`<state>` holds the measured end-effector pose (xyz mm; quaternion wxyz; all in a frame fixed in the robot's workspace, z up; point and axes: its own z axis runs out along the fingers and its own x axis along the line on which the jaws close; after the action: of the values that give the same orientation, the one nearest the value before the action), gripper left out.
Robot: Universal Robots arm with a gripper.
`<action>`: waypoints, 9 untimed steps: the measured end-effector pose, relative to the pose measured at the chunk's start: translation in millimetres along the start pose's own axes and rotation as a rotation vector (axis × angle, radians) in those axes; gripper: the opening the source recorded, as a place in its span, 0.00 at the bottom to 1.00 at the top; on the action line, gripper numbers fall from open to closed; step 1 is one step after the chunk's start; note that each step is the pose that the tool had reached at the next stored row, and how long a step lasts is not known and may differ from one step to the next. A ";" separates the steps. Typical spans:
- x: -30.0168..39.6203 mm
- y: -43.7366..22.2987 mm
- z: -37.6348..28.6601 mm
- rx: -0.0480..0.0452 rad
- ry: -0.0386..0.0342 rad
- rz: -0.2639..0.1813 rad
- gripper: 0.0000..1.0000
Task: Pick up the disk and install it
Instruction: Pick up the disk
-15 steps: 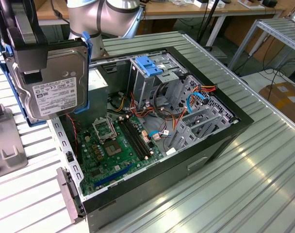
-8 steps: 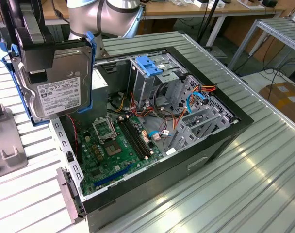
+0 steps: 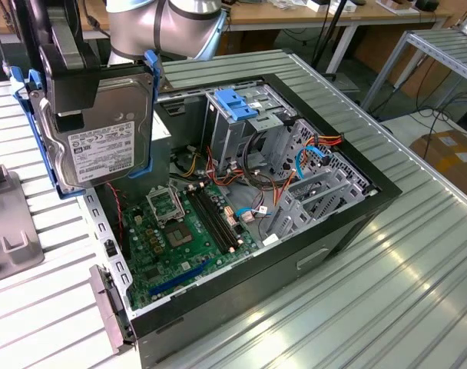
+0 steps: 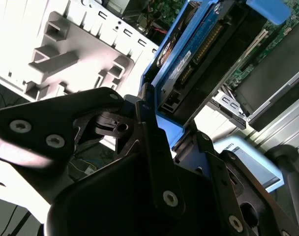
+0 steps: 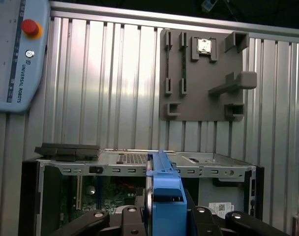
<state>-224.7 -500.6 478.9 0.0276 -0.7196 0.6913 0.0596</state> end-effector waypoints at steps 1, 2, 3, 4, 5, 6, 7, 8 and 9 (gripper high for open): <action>0.2 -0.7 0.0 0.0000 0.0000 0.000 0.37; 0.4 -1.4 0.0 0.0000 -0.0001 0.000 0.37; 0.5 -2.1 0.0 0.0000 -0.0001 0.000 0.37; 0.9 -3.7 -0.1 0.0000 0.0000 0.000 0.37; 1.0 -4.5 -0.1 0.0000 -0.0001 0.000 0.37; 1.1 -5.1 -0.1 0.0000 0.0000 0.000 0.37; 1.3 -5.9 -0.2 0.0000 0.0000 0.000 0.37; 1.4 -6.6 -0.2 0.0000 0.0000 0.000 0.37; 1.7 -8.0 -0.2 0.0000 0.0000 0.000 0.37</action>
<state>-216.6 -502.0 478.6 0.0276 -0.7196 0.6913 0.0596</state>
